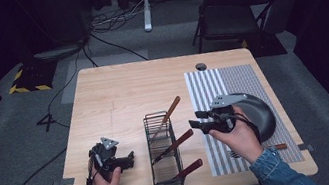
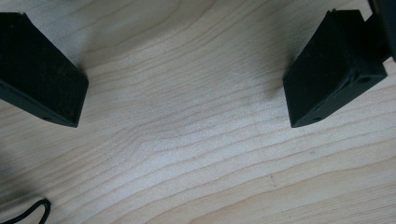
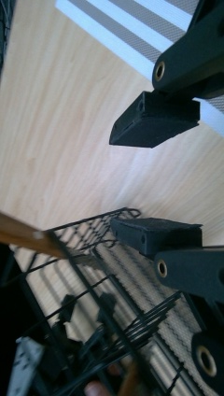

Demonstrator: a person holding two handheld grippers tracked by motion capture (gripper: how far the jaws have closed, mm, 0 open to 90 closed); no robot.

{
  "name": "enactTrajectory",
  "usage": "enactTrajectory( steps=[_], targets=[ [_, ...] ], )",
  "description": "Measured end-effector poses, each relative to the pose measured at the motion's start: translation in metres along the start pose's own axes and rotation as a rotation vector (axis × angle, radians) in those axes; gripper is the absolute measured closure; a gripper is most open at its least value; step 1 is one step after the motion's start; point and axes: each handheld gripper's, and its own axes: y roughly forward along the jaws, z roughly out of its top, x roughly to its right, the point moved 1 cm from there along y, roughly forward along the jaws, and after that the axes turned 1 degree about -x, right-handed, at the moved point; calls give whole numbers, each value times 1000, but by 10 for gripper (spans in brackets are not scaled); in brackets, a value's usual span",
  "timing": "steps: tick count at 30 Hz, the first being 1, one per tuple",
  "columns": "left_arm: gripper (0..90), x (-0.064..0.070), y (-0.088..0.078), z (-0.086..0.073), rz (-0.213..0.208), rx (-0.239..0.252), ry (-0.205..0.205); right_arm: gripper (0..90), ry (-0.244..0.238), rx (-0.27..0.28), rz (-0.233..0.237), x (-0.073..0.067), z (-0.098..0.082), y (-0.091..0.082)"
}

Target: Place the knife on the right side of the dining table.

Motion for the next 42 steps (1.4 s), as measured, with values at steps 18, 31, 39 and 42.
enactTrajectory(
  steps=[18, 31, 39, 42],
  targets=[
    [1, 0, 0, 0, 0, 0, 0, 543, 24, 50, 56, -7, 54, 4],
    [1, 0, 0, 0, 1, 1, 0, 603, 44, 36, 55, -12, 66, 21],
    [2, 0, 0, 0, 2, 1, 0, 660, 52, 43, 39, -10, 69, 21],
    [1, 0, 0, 0, 2, 1, 0, 671, 54, 54, 54, -10, 70, 20]
  ],
)
